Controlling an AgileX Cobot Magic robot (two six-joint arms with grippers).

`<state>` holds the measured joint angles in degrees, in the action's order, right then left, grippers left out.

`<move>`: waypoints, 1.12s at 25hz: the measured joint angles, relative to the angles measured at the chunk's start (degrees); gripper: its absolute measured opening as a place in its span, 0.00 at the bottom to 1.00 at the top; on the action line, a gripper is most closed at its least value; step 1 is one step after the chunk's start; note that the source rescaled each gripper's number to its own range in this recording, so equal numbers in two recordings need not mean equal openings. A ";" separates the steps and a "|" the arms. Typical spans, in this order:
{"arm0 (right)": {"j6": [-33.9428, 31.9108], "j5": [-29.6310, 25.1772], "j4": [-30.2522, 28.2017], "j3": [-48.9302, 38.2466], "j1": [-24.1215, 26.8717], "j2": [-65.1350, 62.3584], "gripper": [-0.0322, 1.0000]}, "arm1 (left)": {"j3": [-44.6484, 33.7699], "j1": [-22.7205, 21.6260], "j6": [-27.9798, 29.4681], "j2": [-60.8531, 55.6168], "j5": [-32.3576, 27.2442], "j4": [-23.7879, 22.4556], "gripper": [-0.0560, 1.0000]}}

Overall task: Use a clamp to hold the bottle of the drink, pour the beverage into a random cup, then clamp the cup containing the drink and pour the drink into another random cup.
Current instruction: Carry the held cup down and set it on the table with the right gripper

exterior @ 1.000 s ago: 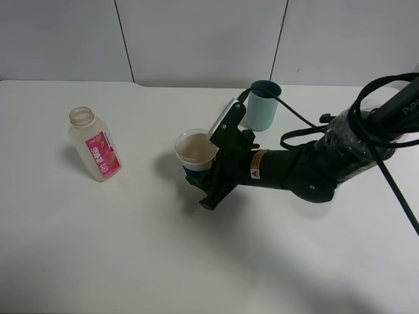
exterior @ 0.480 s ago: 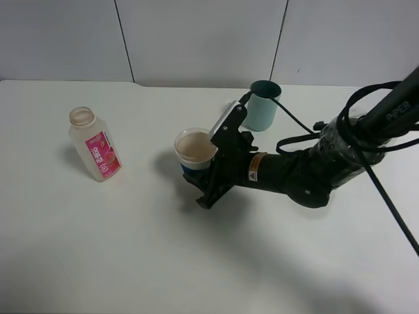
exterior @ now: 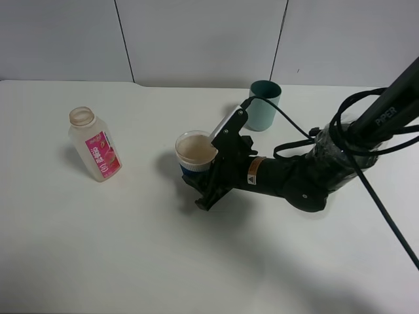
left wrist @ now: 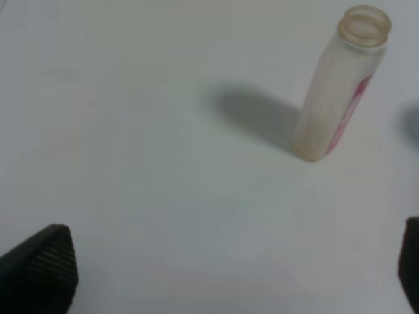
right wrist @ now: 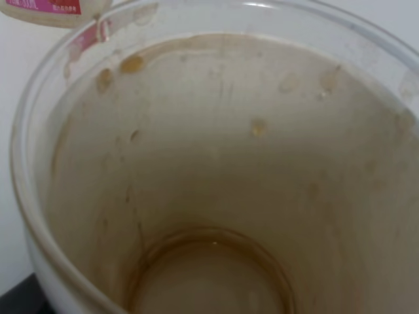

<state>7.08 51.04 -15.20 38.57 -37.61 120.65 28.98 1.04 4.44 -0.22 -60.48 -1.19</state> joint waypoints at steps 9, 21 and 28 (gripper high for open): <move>-0.96 2.33 0.12 0.00 0.00 1.27 0.03 | 0.00 0.00 0.00 0.00 0.00 0.00 1.00; -2.53 1.42 0.46 0.00 -0.06 1.24 0.38 | 0.00 0.00 0.00 0.00 0.00 0.00 1.00; -2.53 -1.19 4.13 -0.05 -0.96 -3.94 0.76 | 0.00 0.00 0.00 0.00 0.00 0.00 1.00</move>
<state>4.55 49.85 -11.07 38.52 -38.58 116.71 28.98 1.04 4.44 -0.22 -60.48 -1.19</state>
